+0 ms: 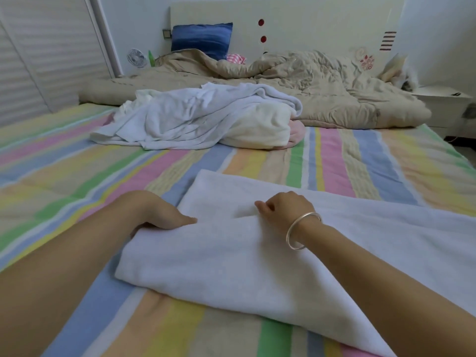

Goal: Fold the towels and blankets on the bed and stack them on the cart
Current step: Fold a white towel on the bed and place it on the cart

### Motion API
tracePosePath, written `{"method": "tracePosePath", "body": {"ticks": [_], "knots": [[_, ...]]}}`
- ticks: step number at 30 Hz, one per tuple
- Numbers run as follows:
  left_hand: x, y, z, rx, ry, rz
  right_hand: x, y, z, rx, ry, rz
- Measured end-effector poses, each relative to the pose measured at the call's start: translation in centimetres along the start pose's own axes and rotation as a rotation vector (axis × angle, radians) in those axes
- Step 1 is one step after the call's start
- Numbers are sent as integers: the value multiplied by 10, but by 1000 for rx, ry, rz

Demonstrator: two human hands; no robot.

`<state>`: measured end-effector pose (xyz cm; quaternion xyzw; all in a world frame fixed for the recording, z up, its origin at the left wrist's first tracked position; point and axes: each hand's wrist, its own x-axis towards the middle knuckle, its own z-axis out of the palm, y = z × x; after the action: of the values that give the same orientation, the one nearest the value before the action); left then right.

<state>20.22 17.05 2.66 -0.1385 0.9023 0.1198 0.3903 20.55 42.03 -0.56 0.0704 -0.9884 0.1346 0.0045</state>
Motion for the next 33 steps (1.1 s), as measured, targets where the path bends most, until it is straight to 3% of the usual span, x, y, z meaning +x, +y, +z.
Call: {"method": "tracePosePath", "body": {"ticks": [4,6,8,12,15,19,25,29,33], "knots": [[6,-5,-8,-5,-79,152,11,0,-10,42,-241,11],[8,-13,-12,-58,-193,302,14,-1,-13,18,-358,-8],[7,-18,-15,-132,-205,435,15,-3,-15,17,-436,-26],[14,-20,-25,-308,95,583,16,-7,-16,111,-505,-52],[21,-15,-34,-567,332,673,20,-7,-15,193,-478,-17],[44,-9,-28,-709,626,630,30,-7,-12,135,-333,30],[80,-15,-4,-756,651,477,47,-2,-11,216,-152,-1],[84,-12,-3,-743,682,461,55,-12,-10,201,-310,87],[79,-8,-4,-910,599,576,64,-23,-10,2,-466,107]]}}
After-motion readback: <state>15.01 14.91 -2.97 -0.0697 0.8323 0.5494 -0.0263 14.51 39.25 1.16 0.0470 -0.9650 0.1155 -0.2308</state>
